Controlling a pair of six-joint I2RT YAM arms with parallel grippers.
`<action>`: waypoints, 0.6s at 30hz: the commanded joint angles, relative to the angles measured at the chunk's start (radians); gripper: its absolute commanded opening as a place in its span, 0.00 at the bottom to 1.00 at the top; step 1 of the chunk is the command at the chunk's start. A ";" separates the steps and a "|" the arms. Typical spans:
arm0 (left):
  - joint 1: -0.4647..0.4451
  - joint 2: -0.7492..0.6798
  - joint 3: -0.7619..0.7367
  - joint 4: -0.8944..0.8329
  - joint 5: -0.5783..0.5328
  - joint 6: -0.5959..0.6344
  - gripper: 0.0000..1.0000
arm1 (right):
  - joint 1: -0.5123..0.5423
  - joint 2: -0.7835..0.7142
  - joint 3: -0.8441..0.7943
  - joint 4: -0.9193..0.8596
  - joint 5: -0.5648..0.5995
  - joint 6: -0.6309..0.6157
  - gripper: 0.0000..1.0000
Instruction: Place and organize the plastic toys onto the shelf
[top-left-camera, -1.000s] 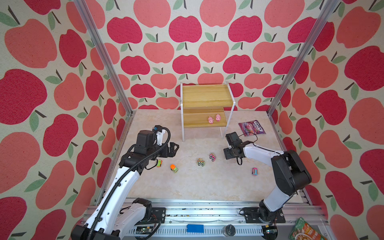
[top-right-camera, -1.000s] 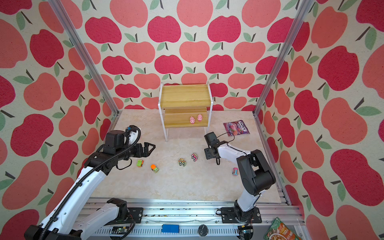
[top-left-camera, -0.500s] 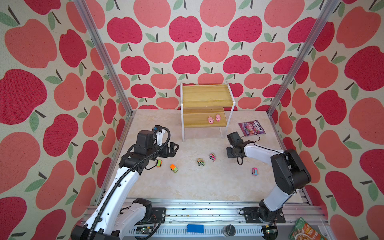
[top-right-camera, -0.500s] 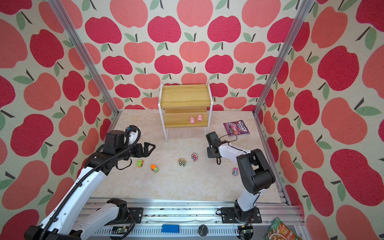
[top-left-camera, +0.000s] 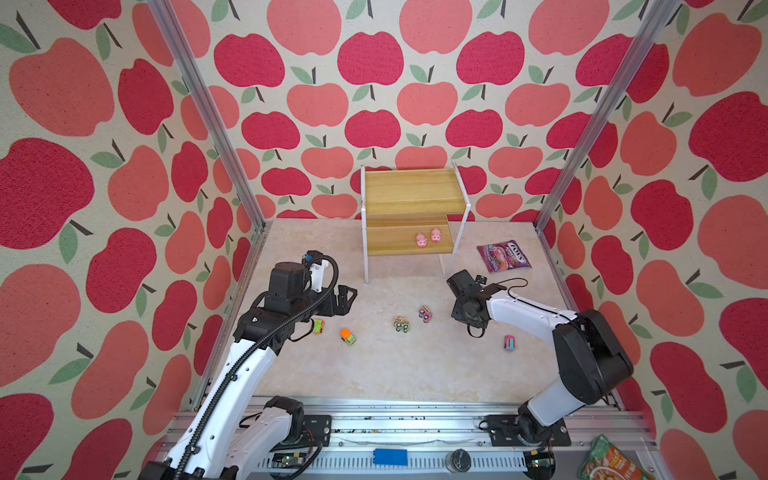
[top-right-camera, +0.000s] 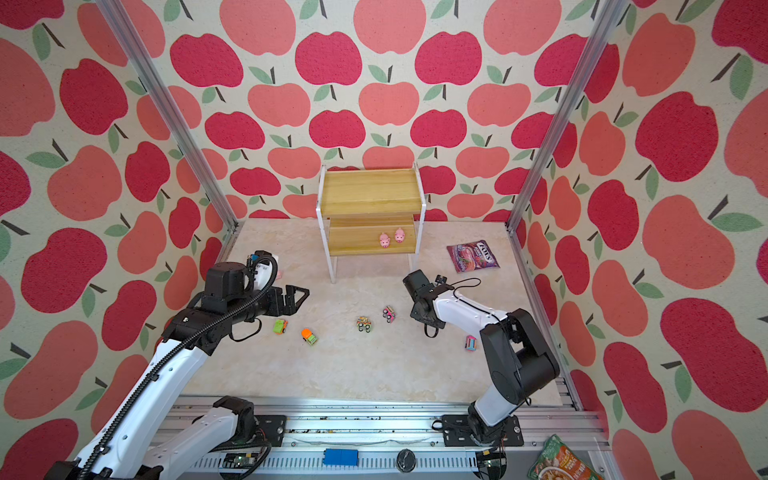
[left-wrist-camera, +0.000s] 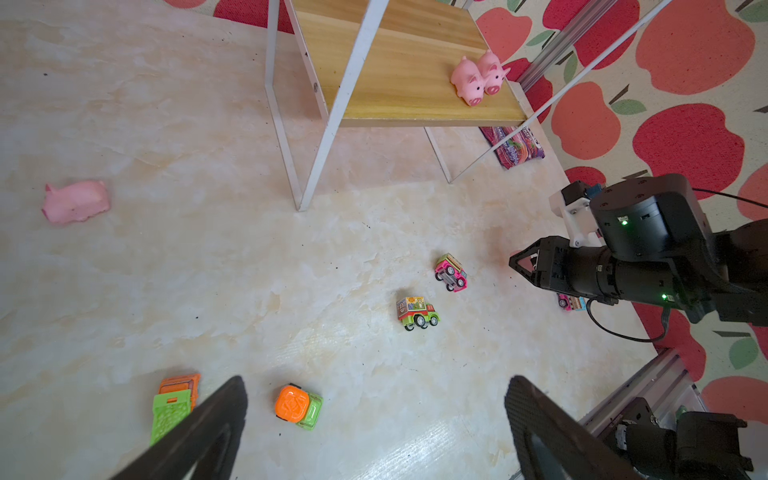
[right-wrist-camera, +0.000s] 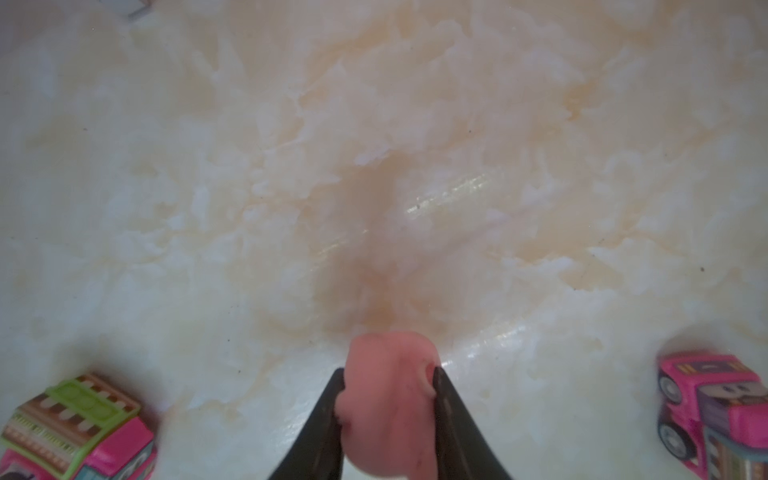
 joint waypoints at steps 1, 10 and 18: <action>0.001 -0.015 -0.007 0.004 0.017 0.002 0.99 | 0.013 0.018 0.003 -0.098 0.014 0.264 0.34; -0.002 -0.035 -0.010 0.009 0.023 0.000 0.99 | 0.043 0.148 0.132 -0.132 -0.038 0.412 0.37; -0.002 -0.034 -0.011 0.006 0.014 0.004 0.99 | 0.063 0.116 0.157 -0.036 -0.063 0.244 0.61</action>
